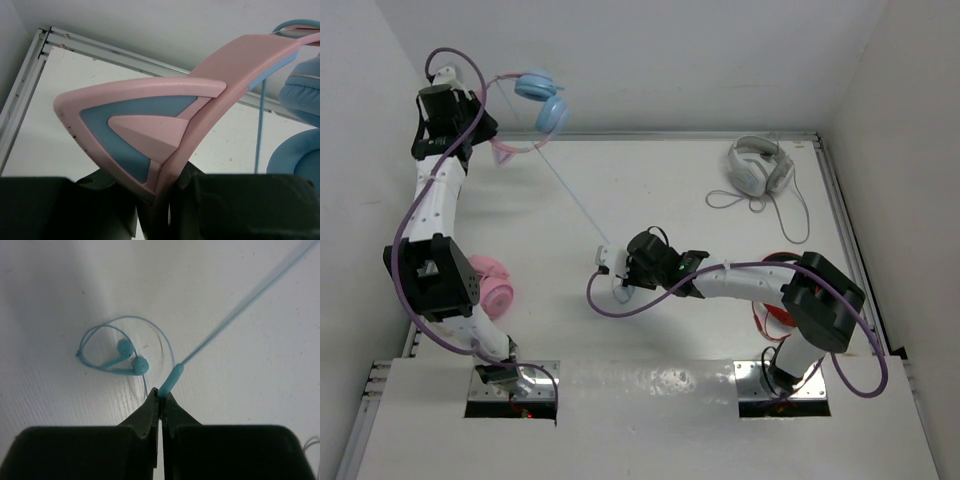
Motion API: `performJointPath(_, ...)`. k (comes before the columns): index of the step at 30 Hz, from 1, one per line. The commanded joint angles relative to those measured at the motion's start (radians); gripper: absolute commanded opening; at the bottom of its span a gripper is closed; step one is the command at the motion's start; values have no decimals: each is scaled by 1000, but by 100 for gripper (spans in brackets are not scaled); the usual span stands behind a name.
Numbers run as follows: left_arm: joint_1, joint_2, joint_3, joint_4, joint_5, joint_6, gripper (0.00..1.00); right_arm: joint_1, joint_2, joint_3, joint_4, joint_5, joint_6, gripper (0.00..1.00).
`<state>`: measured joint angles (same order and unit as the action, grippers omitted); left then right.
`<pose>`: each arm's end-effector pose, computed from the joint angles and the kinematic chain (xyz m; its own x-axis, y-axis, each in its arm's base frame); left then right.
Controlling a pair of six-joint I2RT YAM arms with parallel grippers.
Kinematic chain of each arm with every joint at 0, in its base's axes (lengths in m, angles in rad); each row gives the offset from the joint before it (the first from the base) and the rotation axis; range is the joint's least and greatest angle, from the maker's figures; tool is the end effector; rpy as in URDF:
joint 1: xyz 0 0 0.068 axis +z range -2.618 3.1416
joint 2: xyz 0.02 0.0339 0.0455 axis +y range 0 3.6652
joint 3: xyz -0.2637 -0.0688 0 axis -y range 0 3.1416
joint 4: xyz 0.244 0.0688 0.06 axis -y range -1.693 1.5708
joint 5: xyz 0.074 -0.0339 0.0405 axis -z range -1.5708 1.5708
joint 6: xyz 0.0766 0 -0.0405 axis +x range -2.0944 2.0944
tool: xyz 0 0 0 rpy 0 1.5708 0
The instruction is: Wrap the headphones
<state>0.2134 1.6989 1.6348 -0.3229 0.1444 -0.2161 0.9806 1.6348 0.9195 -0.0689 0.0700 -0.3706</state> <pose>0.4321 0.0824 0.3627 -0.3433 -0.2915 -0.8929 -0.1566 0.9551 -0.2516 0.2086 0.3018 0.1557 -0.0762 -0.7629 -0.6420 -0.8892 0.3433 -0.3024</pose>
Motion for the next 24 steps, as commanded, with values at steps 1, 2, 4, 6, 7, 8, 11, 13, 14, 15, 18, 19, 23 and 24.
performJointPath(1,37,-38,117,94,20,-29,0,7,-7,-8,6,21,18,0)
performJointPath(2,41,-32,126,93,18,-32,0,7,-6,-4,1,19,18,0)
performJointPath(4,46,-27,143,97,3,-29,0,9,-6,10,-23,19,22,0)
performJointPath(6,44,-22,137,116,-8,-26,0,12,-12,21,-51,17,33,0)
performJointPath(7,46,-18,137,119,-12,-25,0,15,-24,25,-54,8,36,0)
performJointPath(8,44,-2,141,117,-17,-20,0,18,-35,24,-54,2,36,0)
performJointPath(11,44,37,149,96,-19,-8,0,33,-78,13,-39,-19,33,0)
performJointPath(13,46,51,146,91,-22,6,0,43,-95,12,-28,-29,32,0)
performJointPath(14,46,60,136,91,-29,11,0,44,-105,13,-28,-36,30,0)
performJointPath(15,44,64,131,97,-34,14,0,49,-108,15,-25,-38,27,0)
performJointPath(18,44,76,119,102,-42,26,0,53,-113,21,-32,-33,27,0)
performJointPath(19,46,82,122,104,-43,29,0,55,-112,25,-35,-27,27,0)
performJointPath(23,43,90,111,113,-62,60,0,56,-115,39,-55,-38,36,0)
performJointPath(24,38,90,103,128,-72,66,0,67,-121,47,-55,-62,38,0)
